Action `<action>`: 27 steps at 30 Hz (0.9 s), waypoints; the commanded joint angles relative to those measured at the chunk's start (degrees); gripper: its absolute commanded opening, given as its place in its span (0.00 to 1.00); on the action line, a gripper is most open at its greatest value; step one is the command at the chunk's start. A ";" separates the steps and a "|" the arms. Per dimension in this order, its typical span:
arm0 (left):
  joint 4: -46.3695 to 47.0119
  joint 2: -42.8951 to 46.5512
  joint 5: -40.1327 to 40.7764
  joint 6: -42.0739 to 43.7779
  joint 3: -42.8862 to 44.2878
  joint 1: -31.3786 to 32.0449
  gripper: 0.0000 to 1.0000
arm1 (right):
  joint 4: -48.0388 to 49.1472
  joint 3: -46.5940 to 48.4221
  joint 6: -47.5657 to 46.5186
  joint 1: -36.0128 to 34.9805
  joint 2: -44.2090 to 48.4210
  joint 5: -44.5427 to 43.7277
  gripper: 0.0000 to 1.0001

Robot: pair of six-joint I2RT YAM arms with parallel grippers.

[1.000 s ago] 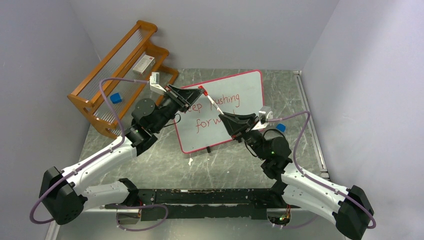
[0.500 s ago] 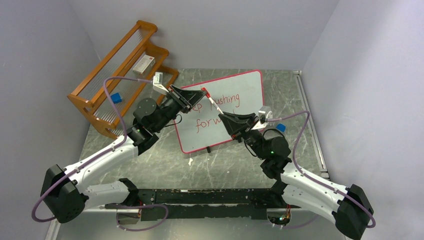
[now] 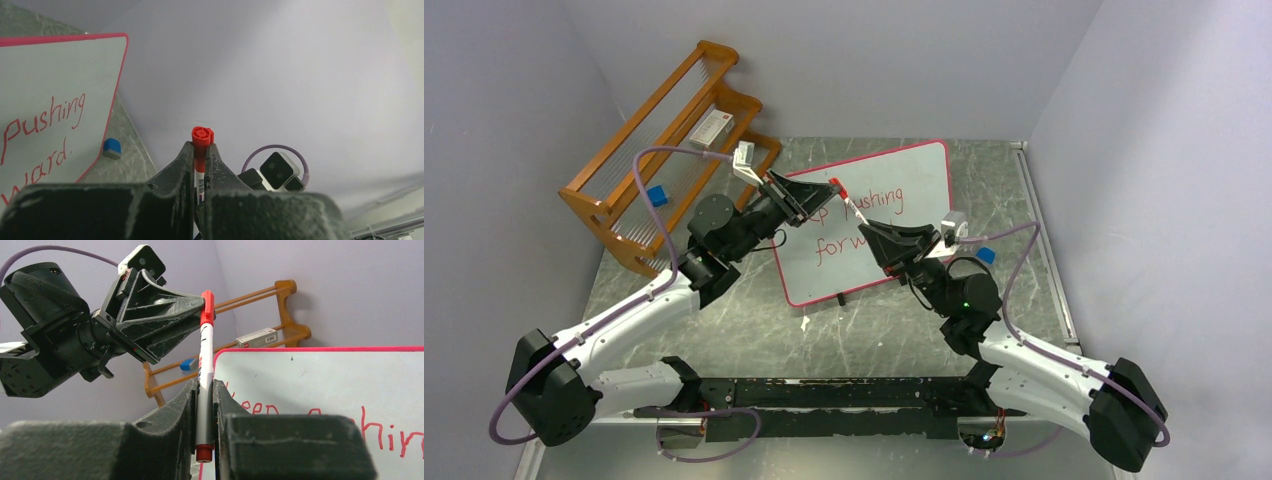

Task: Write a sentence on the whiteboard
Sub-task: Insert the whiteboard marker without the cap into the pen cap.

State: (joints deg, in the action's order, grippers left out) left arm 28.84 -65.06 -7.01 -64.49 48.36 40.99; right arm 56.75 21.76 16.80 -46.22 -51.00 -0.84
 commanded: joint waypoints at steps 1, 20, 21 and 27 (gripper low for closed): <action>-0.89 -0.32 -6.60 4.68 1.59 0.12 0.05 | 9.57 -0.39 1.06 -0.19 -0.75 -0.68 0.00; 3.12 -1.16 -19.31 14.10 7.56 -4.33 0.66 | 12.95 -4.25 7.24 -0.10 1.05 0.40 0.00; 4.35 -1.96 -20.20 13.16 7.62 -4.34 0.67 | 13.73 -4.39 7.73 -0.10 0.81 0.56 0.00; 7.29 -3.30 -21.00 11.21 7.07 -4.58 0.66 | 14.98 -4.33 9.54 -0.10 0.32 2.13 0.00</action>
State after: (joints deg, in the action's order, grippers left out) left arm 31.20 -67.94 -25.17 -52.16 54.46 37.15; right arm 67.92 17.80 24.75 -46.19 -50.59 -0.27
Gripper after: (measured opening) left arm 0.663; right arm 0.153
